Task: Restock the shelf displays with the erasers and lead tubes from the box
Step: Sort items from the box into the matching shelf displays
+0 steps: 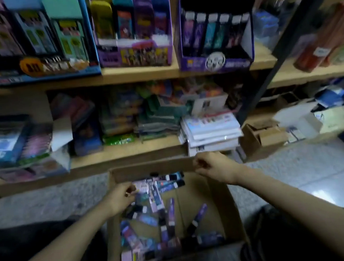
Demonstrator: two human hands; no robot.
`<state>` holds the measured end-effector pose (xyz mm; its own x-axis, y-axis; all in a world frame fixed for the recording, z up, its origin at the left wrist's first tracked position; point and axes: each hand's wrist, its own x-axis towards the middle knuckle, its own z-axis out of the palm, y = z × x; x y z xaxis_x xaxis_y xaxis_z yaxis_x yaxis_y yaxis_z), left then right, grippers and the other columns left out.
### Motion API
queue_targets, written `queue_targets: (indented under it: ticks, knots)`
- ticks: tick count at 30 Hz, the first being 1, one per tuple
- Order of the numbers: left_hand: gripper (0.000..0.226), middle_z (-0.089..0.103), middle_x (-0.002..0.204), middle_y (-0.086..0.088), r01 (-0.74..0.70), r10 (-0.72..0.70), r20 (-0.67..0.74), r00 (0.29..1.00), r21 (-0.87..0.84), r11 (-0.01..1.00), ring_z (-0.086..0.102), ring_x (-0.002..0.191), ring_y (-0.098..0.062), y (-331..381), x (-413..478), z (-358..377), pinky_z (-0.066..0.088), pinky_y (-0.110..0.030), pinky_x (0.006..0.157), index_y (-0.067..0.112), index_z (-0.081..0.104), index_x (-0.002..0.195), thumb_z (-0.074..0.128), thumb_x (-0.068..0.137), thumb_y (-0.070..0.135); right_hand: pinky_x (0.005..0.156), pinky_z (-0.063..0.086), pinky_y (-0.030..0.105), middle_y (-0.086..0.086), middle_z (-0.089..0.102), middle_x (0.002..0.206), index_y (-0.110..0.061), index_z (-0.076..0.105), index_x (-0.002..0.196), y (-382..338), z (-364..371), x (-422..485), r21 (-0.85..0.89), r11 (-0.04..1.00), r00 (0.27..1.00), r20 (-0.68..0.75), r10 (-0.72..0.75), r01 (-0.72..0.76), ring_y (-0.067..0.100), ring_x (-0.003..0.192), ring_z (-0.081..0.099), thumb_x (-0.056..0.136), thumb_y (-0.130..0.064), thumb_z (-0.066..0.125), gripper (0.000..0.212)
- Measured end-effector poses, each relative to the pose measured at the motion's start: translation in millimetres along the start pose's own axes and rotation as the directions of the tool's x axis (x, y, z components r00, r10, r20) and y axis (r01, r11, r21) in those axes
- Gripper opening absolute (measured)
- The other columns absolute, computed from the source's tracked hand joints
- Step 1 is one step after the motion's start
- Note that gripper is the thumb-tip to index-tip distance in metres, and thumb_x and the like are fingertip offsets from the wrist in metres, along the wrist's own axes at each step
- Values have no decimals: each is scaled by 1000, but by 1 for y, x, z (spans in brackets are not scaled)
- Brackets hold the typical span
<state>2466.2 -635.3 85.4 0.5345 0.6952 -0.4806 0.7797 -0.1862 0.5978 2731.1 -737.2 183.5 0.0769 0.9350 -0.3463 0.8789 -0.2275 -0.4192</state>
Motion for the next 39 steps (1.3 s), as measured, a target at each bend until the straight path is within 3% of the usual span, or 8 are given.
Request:
queue_targets:
  ticks: [7, 11, 13, 15, 20, 25, 29, 39]
  knots:
    - [27, 61, 110, -20, 206, -204, 24, 979, -154, 966, 59, 104, -33, -47, 0, 104, 46, -40, 90, -2, 57, 106, 68, 83, 8, 77, 43, 29, 17, 66, 106, -3, 60, 102, 56, 124, -11, 237, 903, 928, 195, 317, -358, 31, 99, 61, 92, -18, 55, 19]
    - [77, 23, 151, -16, 248, -257, 42, 965, 159, 956, 29, 135, -34, -59, -4, 120, 31, -36, 108, 16, 29, 143, 69, 81, 39, 94, 43, 30, 17, 48, 134, -8, 37, 137, 78, 177, -21, 152, 836, 823, 334, 459, -528, 33, 119, 51, 89, -21, 61, 55]
    - [102, -3, 156, -13, 193, -251, 154, 956, 317, 929, 9, 143, -35, -67, -7, 127, 19, -37, 115, 21, 7, 150, 71, 75, 48, 105, 37, 38, 17, 25, 146, -13, 13, 148, 85, 195, -25, -16, 889, 790, 451, 415, -458, 38, 128, 39, 85, -23, 64, 82]
    - [109, -1, 154, -10, 73, -198, 215, 956, 479, 875, 5, 142, -31, -73, -12, 134, 13, -38, 115, 21, 2, 150, 70, 72, 55, 106, 35, 43, 15, 17, 148, -18, 9, 148, 90, 201, -25, -149, 916, 797, 454, 398, -373, 39, 132, 29, 83, -26, 67, 88]
    - [76, 31, 139, 0, -181, 62, 238, 969, 519, 836, 28, 127, -19, -80, -18, 149, 25, -29, 102, 23, 28, 142, 63, 80, 50, 108, 33, 37, 12, 31, 145, -16, 24, 145, 100, 206, -13, -176, 967, 822, 511, 251, -186, 33, 130, 34, 78, -32, 72, 84]
    - [58, 35, 139, 0, -55, -45, 333, 942, 284, 957, 36, 127, -21, -64, -6, 157, 38, -39, 102, 25, 42, 126, 67, 78, 48, 102, 31, 30, 10, 39, 137, -16, 46, 128, 108, 210, -8, -168, 978, 825, 530, 197, -125, 30, 123, 36, 78, -35, 71, 59]
    - [57, 36, 133, 1, -35, -76, 365, 928, 289, 957, 36, 125, -21, -60, -1, 160, 37, -37, 101, 30, 45, 128, 66, 79, 49, 95, 40, 34, 15, 48, 131, -12, 58, 115, 99, 211, -13, -100, 994, 809, 582, 85, -32, 31, 115, 47, 88, -19, 61, 28]
    - [26, 56, 111, 0, 102, -81, 217, 973, -87, 991, 53, 108, -18, -53, -5, 159, 42, -30, 90, 16, 60, 112, 64, 87, 23, 109, 30, 32, 15, 30, 151, -15, 2, 151, 97, 209, -17, -111, 993, 796, 597, 105, -48, 30, 133, 36, 94, -18, 51, 75]
